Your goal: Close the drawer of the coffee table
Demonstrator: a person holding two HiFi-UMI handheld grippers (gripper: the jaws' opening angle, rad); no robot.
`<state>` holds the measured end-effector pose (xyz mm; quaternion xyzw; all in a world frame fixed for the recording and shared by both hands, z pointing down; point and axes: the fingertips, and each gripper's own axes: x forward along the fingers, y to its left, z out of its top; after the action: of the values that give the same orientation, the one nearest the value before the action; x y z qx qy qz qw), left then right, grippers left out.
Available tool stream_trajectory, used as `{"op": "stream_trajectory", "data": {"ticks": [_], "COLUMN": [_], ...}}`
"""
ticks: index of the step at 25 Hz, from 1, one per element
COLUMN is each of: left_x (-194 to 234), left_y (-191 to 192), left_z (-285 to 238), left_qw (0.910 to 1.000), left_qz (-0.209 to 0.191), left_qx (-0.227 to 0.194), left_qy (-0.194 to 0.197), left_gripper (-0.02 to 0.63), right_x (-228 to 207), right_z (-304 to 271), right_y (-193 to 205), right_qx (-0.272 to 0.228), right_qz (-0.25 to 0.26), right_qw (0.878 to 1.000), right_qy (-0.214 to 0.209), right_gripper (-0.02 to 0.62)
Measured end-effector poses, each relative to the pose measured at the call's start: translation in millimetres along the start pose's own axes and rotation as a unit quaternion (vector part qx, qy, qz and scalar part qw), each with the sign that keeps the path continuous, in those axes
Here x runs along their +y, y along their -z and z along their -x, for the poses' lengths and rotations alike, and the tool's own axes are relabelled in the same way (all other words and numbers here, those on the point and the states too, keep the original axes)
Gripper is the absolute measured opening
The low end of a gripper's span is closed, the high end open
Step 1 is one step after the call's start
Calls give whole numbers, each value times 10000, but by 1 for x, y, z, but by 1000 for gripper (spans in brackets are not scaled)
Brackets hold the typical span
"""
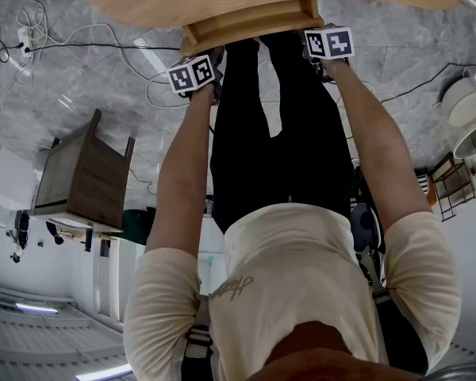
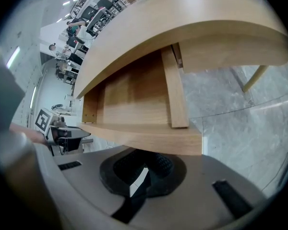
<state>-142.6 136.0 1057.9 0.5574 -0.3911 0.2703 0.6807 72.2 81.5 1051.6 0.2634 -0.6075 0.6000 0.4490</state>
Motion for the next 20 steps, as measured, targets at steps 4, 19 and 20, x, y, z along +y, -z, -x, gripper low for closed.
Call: {"op": "stream_trajectory", "data": {"ticks": [4,19,20], "left_x": [1,0,-1], "left_y": [-2,-16,-18], "left_z": [1,0,0], "left_qw": [10000,10000,10000], "left_qz": [-20,-8,-12], "left_qx": [14,40,25], "left_qy": [2,78,69], "left_gripper": [5,5,5], "right_x": [0,2,2], "right_z": [0,0,0], "right_y": [-4,-17,-19], "right_qx": [-16,-19,-32], "right_qz": [40,29,37], "right_qw": [10000,10000,10000], "right_qy": [35,-42,-45], "right_gripper": [-5,-5,-5]}}
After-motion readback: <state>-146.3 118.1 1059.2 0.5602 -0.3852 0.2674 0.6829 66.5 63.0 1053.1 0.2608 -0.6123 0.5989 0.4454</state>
